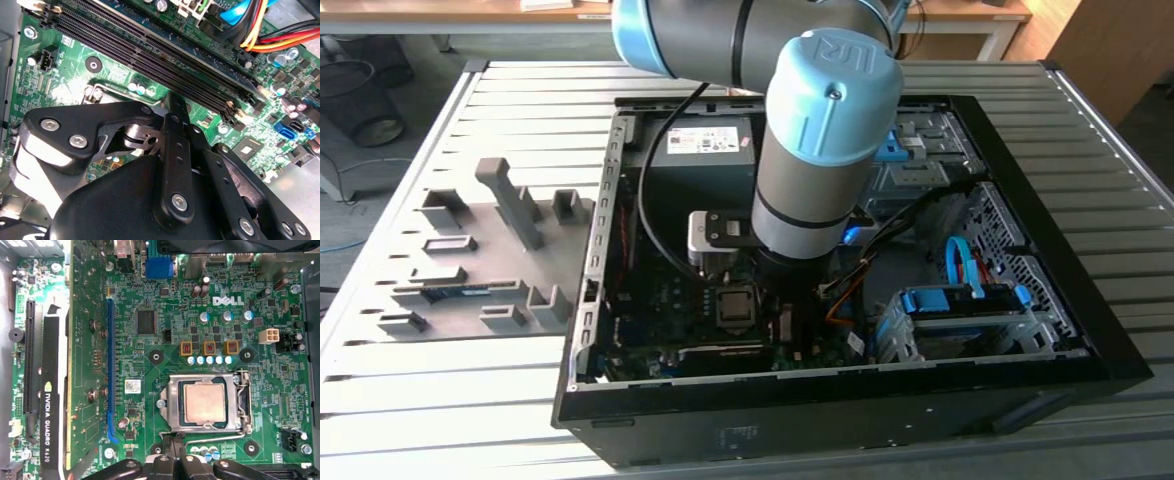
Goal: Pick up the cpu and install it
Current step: 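Install the first cpu locking lever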
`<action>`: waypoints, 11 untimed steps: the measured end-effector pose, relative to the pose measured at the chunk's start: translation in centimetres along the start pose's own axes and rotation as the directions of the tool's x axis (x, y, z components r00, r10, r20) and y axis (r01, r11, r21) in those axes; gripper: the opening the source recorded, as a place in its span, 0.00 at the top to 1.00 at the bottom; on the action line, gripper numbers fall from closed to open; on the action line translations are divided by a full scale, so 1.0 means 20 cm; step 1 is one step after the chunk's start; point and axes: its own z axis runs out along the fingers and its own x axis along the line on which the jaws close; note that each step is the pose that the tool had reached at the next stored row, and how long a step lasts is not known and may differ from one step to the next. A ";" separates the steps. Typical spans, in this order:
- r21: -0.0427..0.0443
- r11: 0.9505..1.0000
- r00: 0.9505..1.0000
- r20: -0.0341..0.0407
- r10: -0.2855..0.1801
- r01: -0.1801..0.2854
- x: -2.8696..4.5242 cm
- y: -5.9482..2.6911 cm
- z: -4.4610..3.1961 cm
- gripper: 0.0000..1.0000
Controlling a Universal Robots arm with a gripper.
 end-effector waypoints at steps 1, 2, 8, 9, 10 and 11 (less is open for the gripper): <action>0.000 1.000 1.000 0.000 0.000 0.000 0.000 0.001 -0.004 0.90; 0.000 1.000 1.000 0.000 0.000 0.000 0.000 0.001 -0.007 0.90; 0.000 1.000 1.000 -0.001 0.000 0.000 0.000 0.003 -0.009 0.90; 0.000 1.000 1.000 -0.001 0.000 0.000 0.001 0.003 -0.010 0.90; 0.000 1.000 1.000 -0.001 0.000 0.000 0.001 0.003 -0.010 0.90; 0.000 1.000 1.000 -0.001 0.000 0.000 0.001 0.003 -0.010 0.90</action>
